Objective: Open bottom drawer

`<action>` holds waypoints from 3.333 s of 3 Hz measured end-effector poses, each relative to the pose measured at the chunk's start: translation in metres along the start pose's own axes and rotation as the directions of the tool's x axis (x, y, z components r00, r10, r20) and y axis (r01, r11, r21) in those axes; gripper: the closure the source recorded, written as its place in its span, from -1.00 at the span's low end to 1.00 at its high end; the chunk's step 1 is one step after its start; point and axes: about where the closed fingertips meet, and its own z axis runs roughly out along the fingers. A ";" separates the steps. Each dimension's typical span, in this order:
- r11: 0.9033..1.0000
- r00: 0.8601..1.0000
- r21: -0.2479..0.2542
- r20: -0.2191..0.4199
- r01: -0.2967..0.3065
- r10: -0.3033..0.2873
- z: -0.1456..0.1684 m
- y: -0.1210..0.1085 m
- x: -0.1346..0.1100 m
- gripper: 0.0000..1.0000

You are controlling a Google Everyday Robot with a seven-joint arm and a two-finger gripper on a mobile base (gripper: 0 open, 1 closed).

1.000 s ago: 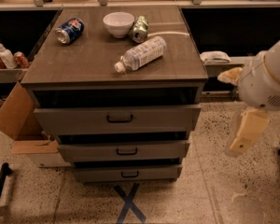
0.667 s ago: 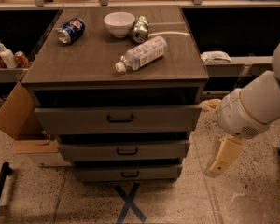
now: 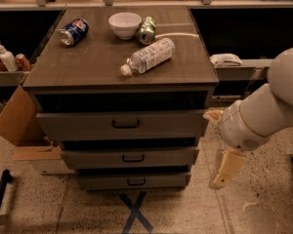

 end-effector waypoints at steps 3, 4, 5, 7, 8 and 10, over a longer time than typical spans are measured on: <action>0.990 0.999 -0.138 -0.043 0.025 -0.031 0.211 0.032 0.050 -1.00; 0.990 0.999 -0.138 -0.043 0.025 -0.032 0.211 0.032 0.050 -1.00; 0.988 0.997 -0.147 -0.051 0.052 -0.060 0.239 0.031 0.062 -1.00; 0.971 0.990 -0.205 -0.033 0.126 -0.135 0.350 0.046 0.108 -1.00; 0.964 0.992 -0.236 -0.002 0.120 -0.124 0.416 0.058 0.134 -1.00; 0.968 0.991 -0.219 -0.029 0.120 -0.130 0.437 0.047 0.145 -1.00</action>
Offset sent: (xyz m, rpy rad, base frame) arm 0.0007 0.0361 -0.2260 -0.0707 0.0943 0.0962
